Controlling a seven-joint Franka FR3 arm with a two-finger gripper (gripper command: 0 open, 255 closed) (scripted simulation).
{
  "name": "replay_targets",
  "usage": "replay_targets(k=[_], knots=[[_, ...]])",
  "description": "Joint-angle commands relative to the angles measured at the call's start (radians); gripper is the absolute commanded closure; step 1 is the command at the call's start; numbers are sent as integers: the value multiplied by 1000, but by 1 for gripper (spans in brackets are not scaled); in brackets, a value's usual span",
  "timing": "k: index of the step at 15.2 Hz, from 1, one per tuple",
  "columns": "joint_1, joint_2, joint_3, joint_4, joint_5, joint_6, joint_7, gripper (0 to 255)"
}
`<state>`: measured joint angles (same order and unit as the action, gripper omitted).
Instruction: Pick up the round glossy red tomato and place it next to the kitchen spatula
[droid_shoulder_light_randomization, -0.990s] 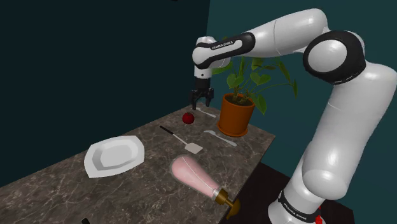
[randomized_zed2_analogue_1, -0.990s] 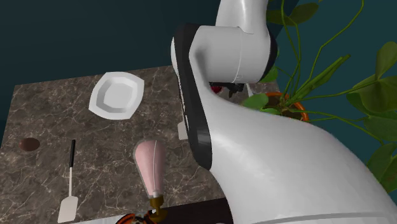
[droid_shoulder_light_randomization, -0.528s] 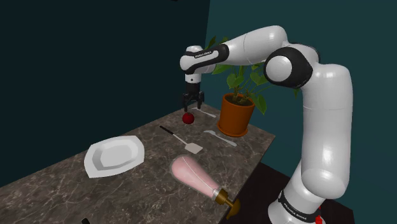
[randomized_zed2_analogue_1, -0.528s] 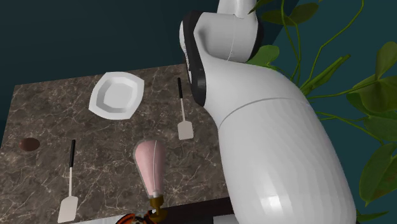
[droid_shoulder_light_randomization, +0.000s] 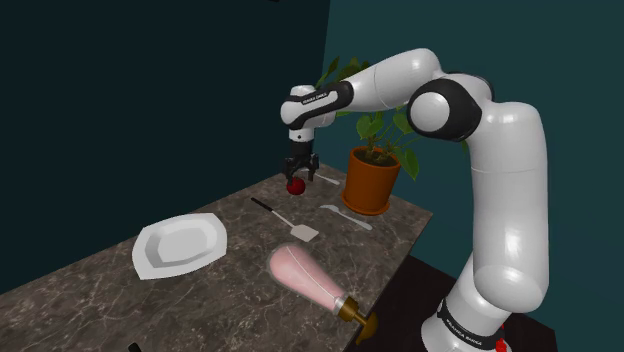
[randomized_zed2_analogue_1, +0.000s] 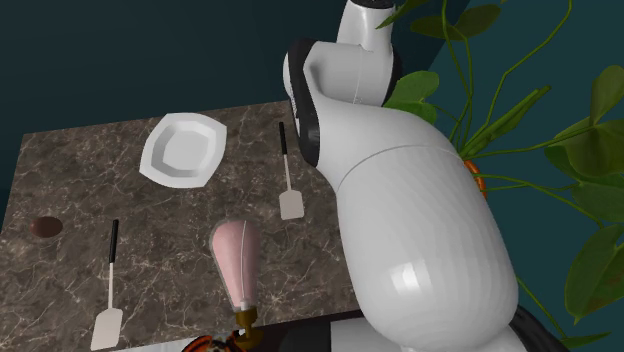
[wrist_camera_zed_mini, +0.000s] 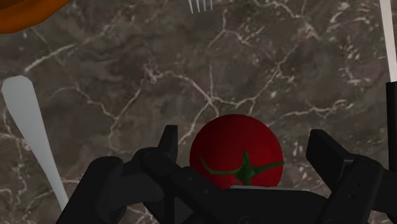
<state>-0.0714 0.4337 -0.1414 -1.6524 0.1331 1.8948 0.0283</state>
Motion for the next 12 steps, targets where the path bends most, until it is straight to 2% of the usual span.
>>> replay_targets(k=[1, 7, 8, 12], knots=[[0, 2, 0, -7, 1, 10, -1, 0], [0, 2, 0, -7, 1, 10, -1, 0], [0, 2, 0, -7, 1, 10, -1, 255], [0, 2, 0, -7, 1, 10, -1, 255]])
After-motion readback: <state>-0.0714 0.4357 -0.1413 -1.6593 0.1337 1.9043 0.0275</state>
